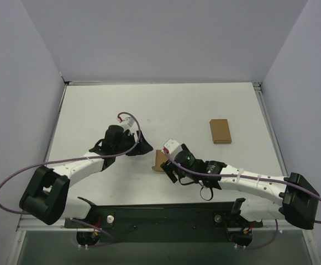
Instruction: Fold the paper box
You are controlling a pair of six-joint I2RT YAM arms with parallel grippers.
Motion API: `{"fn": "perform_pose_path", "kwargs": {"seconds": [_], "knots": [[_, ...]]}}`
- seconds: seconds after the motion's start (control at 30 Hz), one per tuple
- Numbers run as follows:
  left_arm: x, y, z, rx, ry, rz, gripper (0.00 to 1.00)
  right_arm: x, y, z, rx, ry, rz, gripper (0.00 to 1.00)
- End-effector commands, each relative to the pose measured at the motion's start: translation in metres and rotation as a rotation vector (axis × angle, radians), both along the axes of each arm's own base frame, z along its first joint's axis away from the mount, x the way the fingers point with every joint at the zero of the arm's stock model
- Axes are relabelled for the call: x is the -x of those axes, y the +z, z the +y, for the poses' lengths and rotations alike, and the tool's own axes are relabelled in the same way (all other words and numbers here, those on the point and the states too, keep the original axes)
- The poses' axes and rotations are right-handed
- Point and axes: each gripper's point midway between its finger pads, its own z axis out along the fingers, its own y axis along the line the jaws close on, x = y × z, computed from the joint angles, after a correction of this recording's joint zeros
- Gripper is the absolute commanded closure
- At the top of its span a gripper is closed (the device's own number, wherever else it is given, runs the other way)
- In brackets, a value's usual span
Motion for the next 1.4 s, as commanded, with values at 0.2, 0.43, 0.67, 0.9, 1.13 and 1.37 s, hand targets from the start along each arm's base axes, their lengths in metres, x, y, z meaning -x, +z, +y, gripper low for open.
{"fn": "perform_pose_path", "kwargs": {"seconds": [0.2, 0.43, 0.67, 0.9, 1.13, 1.37], "knots": [[-0.03, 0.115, 0.063, 0.158, 0.117, -0.211, 0.16, -0.005, -0.023, 0.026, 0.453, 0.173, -0.288, 0.27], [-0.024, 0.145, 0.084, 0.156, 0.101, -0.252, 0.15, -0.006, -0.036, 0.032, 0.683, 0.227, -0.42, 0.32], [-0.027, 0.152, 0.089, 0.165, 0.084, -0.264, 0.15, -0.01, -0.052, 0.03, 0.822, 0.236, -0.459, 0.48], [-0.028, 0.151, 0.097, 0.105, 0.066, -0.281, 0.15, -0.013, -0.051, 0.03, 0.839, 0.232, -0.466, 0.76], [-0.028, 0.147, 0.101, 0.053, 0.055, -0.293, 0.15, -0.01, -0.025, 0.034, 0.822, 0.277, -0.452, 0.99], [-0.02, 0.159, 0.09, 0.072, -0.051, -0.357, 0.15, 0.004, 0.025, 0.027, 0.592, 0.288, -0.244, 1.0]]}}
